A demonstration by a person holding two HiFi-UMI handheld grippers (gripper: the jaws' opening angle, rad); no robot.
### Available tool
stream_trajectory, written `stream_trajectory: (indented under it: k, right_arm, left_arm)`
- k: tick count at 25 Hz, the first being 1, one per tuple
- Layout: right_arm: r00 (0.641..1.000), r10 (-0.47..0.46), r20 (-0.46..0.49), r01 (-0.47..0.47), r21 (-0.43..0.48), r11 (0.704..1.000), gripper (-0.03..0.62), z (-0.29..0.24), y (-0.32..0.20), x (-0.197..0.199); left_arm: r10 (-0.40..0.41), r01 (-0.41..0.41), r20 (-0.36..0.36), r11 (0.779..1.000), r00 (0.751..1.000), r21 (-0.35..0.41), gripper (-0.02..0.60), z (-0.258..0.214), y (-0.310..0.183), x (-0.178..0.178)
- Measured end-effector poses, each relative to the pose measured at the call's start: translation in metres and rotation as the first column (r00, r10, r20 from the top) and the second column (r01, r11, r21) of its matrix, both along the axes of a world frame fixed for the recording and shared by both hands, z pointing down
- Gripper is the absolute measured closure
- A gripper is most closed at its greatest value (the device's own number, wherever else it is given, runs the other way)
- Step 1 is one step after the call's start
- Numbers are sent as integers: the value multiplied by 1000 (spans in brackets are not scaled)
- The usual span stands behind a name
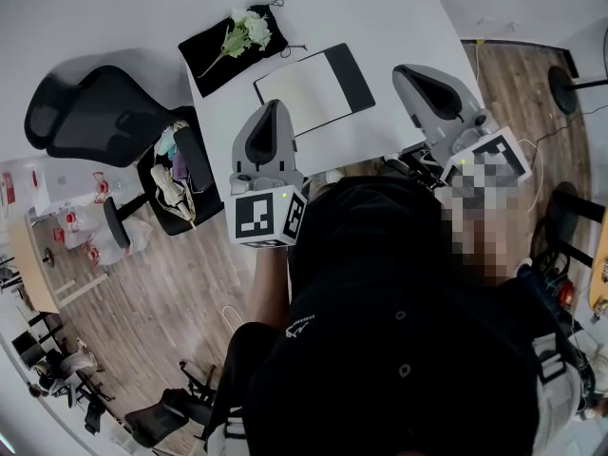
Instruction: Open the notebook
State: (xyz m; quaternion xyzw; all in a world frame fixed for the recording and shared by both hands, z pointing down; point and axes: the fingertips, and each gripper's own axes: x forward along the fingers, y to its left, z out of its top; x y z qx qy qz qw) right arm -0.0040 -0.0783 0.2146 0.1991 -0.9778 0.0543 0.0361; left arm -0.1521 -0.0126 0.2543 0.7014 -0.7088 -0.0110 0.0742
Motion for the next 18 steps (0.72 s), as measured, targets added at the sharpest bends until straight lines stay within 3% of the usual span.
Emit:
stream_trajectory:
  k: [18]
  right_arm:
    - [1000, 8, -6, -8, 4, 1000, 589, 3, -2, 2]
  left_arm:
    - [-1, 1, 11, 1000, 1000, -1, 575, 2, 1, 2]
